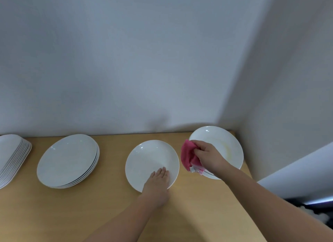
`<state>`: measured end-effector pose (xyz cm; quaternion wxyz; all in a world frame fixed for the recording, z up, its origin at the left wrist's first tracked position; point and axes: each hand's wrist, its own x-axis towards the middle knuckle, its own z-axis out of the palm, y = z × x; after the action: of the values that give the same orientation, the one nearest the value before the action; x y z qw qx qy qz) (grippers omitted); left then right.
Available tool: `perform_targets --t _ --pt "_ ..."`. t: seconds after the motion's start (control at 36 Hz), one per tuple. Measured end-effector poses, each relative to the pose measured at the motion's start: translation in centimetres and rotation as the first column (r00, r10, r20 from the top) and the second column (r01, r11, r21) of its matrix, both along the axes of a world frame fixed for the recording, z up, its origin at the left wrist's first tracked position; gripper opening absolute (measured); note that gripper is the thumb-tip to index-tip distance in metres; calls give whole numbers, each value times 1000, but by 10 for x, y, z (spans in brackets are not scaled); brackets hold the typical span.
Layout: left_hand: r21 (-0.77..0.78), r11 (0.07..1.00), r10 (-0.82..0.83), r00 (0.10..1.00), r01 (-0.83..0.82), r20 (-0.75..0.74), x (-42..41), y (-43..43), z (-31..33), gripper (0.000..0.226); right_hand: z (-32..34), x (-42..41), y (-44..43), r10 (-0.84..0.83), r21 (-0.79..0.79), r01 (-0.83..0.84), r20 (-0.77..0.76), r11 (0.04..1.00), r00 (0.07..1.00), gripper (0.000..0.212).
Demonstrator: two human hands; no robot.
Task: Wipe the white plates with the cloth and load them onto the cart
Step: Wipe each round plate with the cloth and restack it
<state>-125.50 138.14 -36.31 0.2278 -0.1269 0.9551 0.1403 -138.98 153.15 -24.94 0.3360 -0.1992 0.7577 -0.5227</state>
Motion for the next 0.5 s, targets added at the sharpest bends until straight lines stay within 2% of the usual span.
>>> perform_targets --t 0.14,0.36,0.5 --pt "82 995 57 998 -57 10 -1 17 -1 69 2 0 3 2 6 -2 -4 1000 1000 40" --pt "45 997 60 998 -60 8 -1 22 9 68 5 -3 6 -25 -18 24 -49 1000 999 38" --pt "92 983 167 980 -158 -105 0 15 34 64 9 -5 3 -62 -33 59 -96 998 993 45"
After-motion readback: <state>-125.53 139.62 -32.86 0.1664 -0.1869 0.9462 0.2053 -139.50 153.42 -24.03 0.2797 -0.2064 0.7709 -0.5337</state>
